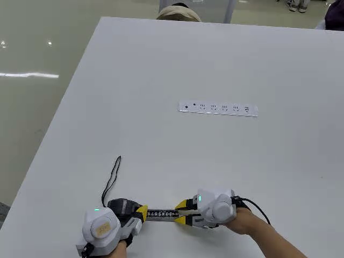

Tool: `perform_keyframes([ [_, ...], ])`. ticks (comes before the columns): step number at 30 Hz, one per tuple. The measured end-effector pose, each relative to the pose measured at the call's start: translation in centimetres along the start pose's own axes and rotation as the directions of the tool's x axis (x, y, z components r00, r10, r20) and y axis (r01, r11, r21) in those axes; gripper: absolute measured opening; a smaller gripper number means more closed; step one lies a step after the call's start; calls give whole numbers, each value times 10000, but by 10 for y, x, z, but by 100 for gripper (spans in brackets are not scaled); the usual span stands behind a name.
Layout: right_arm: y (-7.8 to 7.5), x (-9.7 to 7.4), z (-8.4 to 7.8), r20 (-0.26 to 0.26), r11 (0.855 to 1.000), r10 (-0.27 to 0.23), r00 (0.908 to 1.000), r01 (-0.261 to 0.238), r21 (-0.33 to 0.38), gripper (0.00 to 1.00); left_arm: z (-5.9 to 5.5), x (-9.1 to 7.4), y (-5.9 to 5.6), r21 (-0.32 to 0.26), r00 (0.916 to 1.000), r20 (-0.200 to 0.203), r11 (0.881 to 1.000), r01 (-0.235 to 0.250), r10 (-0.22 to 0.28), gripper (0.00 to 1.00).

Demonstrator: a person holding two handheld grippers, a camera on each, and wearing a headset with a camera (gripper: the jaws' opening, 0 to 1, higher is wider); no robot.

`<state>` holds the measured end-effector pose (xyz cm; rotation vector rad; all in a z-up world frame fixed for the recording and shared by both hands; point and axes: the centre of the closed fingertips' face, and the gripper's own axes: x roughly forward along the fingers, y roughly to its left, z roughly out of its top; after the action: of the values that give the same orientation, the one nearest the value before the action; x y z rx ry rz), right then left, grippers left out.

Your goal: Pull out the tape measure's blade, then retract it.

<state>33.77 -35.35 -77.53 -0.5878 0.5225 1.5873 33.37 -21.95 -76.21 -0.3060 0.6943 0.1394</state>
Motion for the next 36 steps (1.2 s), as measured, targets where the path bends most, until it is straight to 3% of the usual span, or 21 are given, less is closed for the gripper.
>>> perform_keyframes([
  [36, 0, 21, 19, 155, 10000, 74, 9999, -74, -55, 13, 1, 0, 3, -316, 9999, 45, 9994, 115, -114, 65],
])
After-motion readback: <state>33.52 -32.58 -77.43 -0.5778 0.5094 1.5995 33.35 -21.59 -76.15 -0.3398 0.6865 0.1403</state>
